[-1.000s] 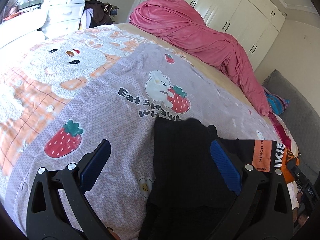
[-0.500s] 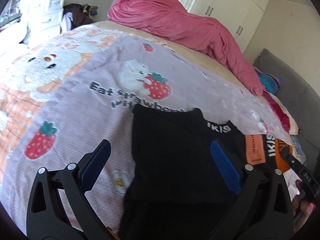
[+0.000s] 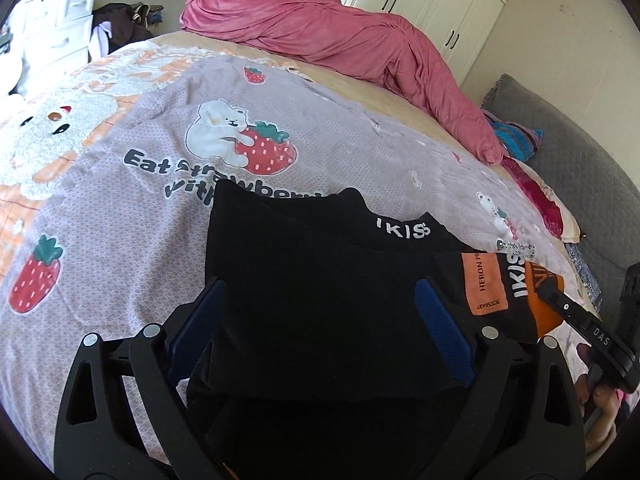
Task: Fold small clothes
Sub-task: 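Lay the cuff back on the shirt and open the right gripper, then press the orange cuff flat onto the shirt body with the right gripper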
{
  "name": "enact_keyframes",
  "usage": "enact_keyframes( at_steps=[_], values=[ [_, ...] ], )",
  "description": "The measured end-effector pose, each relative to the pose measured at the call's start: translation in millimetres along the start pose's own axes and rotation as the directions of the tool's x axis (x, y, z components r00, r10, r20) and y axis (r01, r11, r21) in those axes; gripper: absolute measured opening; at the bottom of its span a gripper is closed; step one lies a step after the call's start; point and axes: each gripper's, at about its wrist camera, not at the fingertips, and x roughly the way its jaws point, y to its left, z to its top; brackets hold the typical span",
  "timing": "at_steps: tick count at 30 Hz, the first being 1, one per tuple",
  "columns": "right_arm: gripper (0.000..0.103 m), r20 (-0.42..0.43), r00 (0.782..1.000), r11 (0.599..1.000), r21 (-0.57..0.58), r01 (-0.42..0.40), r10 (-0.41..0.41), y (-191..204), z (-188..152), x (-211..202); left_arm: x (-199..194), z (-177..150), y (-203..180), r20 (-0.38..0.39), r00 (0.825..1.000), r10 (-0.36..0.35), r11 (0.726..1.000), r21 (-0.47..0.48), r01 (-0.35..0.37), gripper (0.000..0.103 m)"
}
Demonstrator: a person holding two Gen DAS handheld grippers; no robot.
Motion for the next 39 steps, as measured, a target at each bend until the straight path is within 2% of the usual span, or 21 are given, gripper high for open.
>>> enact_keyframes(
  at_steps=[6,14,19,22,23,28,31,33,35,39],
  values=[
    [0.012,-0.023,1.0,1.0,0.02,-0.017,0.018,-3,-2,4,0,1,1,0.0,1.0,0.001,1.0,-0.006,-0.001,0.087],
    [0.017,-0.023,1.0,0.998,0.066,0.01,-0.008,-15,-2,3,1,-1,-1,-0.006,1.0,-0.005,1.0,-0.003,0.005,0.086],
    [0.018,0.001,0.998,0.997,0.046,0.063,-0.063,-16,0,-2,8,-2,-7,-0.029,0.999,-0.017,1.0,0.016,0.017,0.076],
    [0.027,-0.012,0.999,0.998,0.03,0.053,-0.053,-12,-3,2,13,-4,-11,-0.055,0.998,-0.031,0.999,0.027,0.033,0.066],
    [0.03,-0.023,0.999,0.999,0.016,0.049,-0.048,-9,-4,4,15,-5,-12,-0.063,0.997,-0.034,0.999,0.033,0.036,0.063],
    [0.034,-0.065,0.997,0.997,-0.073,0.025,-0.03,13,-12,15,25,-12,-22,-0.11,0.994,-0.011,0.996,0.088,0.02,0.058],
    [0.036,-0.1,0.995,0.994,-0.113,-0.002,-0.009,26,-18,23,33,-19,-26,-0.142,0.99,0.003,0.994,0.108,0.013,0.058],
    [0.043,-0.125,0.992,0.99,-0.139,-0.019,0.001,34,-22,29,37,-23,-28,-0.16,0.987,0.013,0.992,0.123,0.007,0.058],
    [0.044,-0.149,0.989,0.987,-0.159,-0.027,0.004,40,-27,34,40,-26,-30,-0.173,0.984,0.033,0.99,0.141,-0.008,0.058],
    [0.05,-0.214,0.976,0.981,-0.195,0.003,-0.045,46,-38,50,45,-33,-30,-0.208,0.975,0.071,0.984,0.176,-0.034,0.058]
  ],
)
